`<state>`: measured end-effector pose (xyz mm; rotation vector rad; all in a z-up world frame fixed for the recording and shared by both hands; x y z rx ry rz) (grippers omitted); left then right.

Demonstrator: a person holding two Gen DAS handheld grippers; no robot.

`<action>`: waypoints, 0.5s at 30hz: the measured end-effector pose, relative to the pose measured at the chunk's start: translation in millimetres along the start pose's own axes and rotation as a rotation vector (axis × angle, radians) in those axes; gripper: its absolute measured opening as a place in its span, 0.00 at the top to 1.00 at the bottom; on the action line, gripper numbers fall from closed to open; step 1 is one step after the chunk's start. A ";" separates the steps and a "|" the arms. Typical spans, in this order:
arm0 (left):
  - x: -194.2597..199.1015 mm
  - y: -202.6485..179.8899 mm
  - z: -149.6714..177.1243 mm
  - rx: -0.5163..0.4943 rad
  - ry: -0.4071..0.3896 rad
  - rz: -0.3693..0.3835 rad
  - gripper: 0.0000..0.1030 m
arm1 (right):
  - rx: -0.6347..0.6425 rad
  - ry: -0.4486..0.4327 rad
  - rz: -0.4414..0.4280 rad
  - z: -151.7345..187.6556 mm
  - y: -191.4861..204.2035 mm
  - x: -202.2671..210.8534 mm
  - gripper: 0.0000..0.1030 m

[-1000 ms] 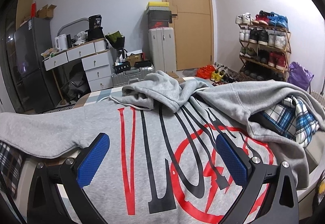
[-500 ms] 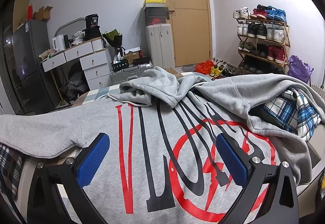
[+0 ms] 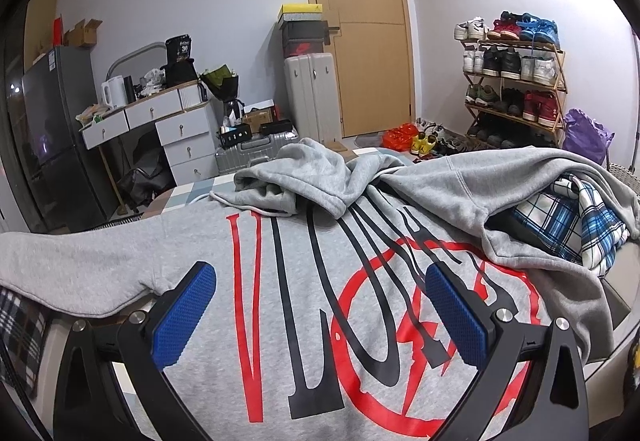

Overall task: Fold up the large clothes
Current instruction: 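Reach the right tool to the grey sweatpants cuff and close on it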

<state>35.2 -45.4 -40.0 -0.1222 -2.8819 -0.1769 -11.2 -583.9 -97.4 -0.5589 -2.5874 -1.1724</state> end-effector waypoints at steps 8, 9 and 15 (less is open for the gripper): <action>-1.6 2.5 -0.8 0.022 0.005 0.001 0.01 | -0.067 0.049 0.063 6.2 -9.7 -12.3 0.51; -1.7 2.5 -1.0 0.023 0.005 0.003 0.01 | -0.045 0.056 0.074 8.1 -7.5 -13.1 0.48; -0.7 -0.2 -1.3 0.015 0.000 0.007 0.01 | 0.159 0.047 0.144 17.2 11.8 -15.4 0.75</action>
Point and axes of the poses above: each gripper's, at about its wrist camera, not at the fingertips, and x roughly against the way its jaws point, y to its left, z to its underside, the point moved 5 cm from there along -x, roughly the way its jaws point, and after that the axes turned 15 degrees about -y, right-handed, at the moved point
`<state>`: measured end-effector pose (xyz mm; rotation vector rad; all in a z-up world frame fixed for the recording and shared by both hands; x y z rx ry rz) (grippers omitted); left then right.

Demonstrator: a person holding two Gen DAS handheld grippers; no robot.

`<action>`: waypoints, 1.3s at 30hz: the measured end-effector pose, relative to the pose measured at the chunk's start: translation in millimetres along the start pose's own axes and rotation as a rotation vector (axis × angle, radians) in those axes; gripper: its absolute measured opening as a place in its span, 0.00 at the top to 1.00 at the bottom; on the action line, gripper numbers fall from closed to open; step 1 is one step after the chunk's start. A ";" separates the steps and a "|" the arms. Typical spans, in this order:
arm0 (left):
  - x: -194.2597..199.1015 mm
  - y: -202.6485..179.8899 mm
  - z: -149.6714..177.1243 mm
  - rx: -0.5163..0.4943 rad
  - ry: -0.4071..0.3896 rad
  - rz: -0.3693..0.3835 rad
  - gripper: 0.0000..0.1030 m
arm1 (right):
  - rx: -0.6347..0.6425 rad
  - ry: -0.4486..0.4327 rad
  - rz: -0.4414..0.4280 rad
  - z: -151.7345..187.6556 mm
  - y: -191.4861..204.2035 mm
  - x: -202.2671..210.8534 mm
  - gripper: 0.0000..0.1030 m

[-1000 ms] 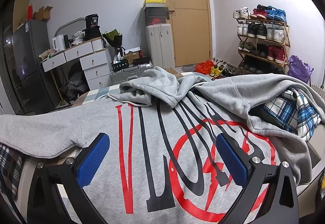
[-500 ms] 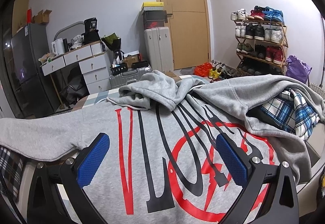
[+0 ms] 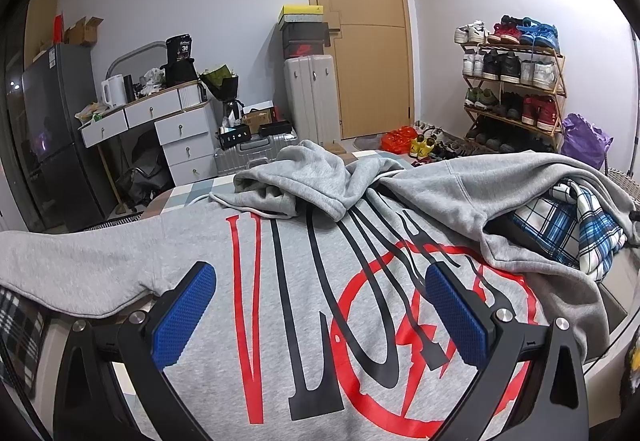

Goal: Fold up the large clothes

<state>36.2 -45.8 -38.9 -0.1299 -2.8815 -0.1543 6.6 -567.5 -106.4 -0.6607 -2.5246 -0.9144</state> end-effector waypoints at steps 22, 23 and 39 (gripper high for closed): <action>-9.4 13.0 10.0 -0.044 0.028 -0.062 0.01 | 0.412 -0.375 0.122 -186.6 181.7 17.8 0.88; -9.3 15.6 10.2 -0.046 0.028 -0.065 0.01 | 0.402 -0.373 0.133 -188.5 181.3 15.4 0.88; 17.4 105.7 2.6 0.059 -0.031 -0.139 0.01 | 0.541 -0.398 -0.338 -115.4 418.7 71.4 0.88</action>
Point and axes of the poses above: each gripper's, at about its wrist camera, not at the fingertips, and x roughly against the way its jaws point, y to its left, z to its underside, the point moved 5 cm from there along -x, roughly the way its jaws point, and after that the axes turned 15 degrees about -y, right-handed, at the moved point
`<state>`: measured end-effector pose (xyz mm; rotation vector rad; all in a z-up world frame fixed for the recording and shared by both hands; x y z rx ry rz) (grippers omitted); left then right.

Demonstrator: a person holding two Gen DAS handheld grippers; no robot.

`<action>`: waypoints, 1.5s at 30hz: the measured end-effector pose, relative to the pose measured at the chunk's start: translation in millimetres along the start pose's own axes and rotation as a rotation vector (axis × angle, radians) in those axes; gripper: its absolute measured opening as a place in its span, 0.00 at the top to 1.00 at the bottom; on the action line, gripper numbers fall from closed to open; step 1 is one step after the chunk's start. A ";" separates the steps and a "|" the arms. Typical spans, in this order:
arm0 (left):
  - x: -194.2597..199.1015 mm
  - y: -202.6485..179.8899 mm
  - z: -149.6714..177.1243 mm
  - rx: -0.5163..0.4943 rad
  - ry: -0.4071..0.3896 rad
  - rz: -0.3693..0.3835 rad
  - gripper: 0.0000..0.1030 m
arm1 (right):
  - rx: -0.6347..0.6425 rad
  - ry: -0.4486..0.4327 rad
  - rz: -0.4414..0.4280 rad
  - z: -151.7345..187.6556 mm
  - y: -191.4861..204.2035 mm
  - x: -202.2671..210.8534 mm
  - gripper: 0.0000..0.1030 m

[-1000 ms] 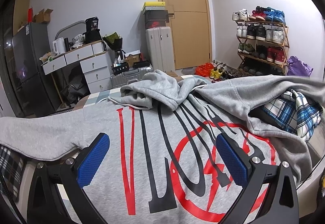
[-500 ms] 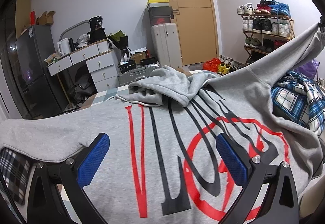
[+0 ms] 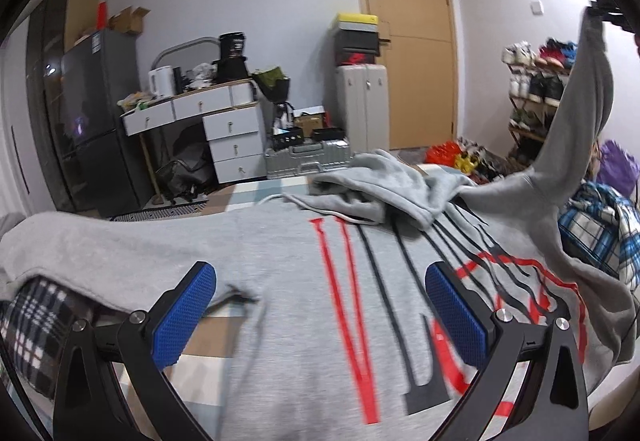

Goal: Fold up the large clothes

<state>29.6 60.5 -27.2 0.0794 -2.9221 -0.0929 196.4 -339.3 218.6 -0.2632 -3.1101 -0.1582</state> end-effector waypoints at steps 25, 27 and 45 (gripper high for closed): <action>6.5 80.7 -6.7 0.226 -0.072 -0.132 0.01 | 0.008 0.807 -0.889 414.8 438.5 37.6 0.25; 8.7 83.5 -7.4 0.229 -0.083 -0.133 0.01 | -0.032 0.779 -0.964 397.0 436.5 49.1 0.19; -1.2 81.6 1.7 0.174 -0.047 -0.159 0.01 | -0.106 0.843 -0.454 401.5 141.1 -37.5 0.03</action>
Point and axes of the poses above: each gripper's, at about its wrist camera, not at the fingertips, and x roughly against the way its jaws point, y to its left, z to its underside, the point moved 5 cm from there along -x, roughly the way its jaws point, and after that the axes turned 15 degrees about -y, right-handed, at the moved point
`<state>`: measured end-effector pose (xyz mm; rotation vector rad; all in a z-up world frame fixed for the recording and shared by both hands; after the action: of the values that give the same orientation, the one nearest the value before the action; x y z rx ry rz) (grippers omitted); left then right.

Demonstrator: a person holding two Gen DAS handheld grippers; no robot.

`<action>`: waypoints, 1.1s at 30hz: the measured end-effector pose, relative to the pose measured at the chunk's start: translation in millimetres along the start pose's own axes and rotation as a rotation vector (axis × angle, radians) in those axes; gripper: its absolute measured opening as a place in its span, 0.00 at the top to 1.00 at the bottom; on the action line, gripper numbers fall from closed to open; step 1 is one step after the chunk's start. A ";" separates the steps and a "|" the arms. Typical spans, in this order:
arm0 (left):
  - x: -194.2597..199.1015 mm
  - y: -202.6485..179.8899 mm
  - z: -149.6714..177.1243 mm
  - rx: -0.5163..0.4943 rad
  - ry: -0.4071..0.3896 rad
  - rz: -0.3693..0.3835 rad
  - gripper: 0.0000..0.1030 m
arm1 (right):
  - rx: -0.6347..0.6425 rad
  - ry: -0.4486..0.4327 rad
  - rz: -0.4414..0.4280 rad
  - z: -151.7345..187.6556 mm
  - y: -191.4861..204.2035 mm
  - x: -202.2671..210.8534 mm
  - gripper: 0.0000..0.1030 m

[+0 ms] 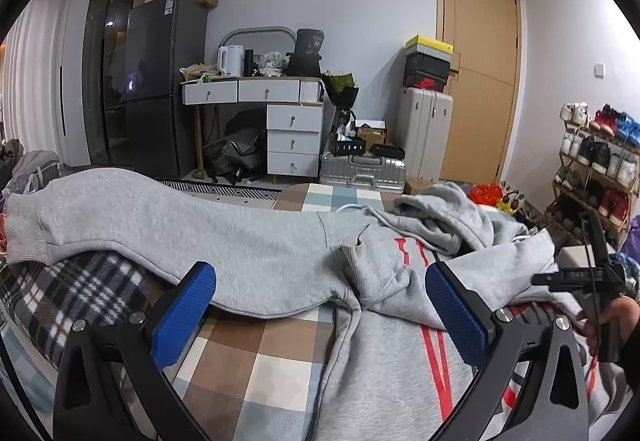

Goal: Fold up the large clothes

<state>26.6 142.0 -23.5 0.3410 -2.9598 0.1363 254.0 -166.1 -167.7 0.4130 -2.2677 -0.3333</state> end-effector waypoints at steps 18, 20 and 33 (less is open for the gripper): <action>-6.1 -9.9 9.6 -0.074 0.038 -0.036 0.01 | 0.618 0.040 0.233 18.5 23.1 -25.9 0.80; -7.4 -10.1 10.6 -0.083 0.043 -0.039 0.01 | 0.578 0.058 0.220 17.0 21.5 -29.1 0.86; -7.4 -11.5 10.5 -0.072 0.055 -0.036 0.01 | 0.537 0.019 0.308 23.1 -12.8 45.1 0.91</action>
<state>34.8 131.3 -34.3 0.3742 -2.8937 0.0341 210.5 -193.1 -157.5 0.3221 -2.3377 0.4442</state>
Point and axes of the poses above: each gripper's, at about its wrist camera, not at the fingertips, and x roughly against the way its jaws point, y to its left, z to its underside, the point moved 5 cm from there along -x, roughly the way its jaws point, and after that the axes turned 15 degrees about -y, right-handed, at the moved point
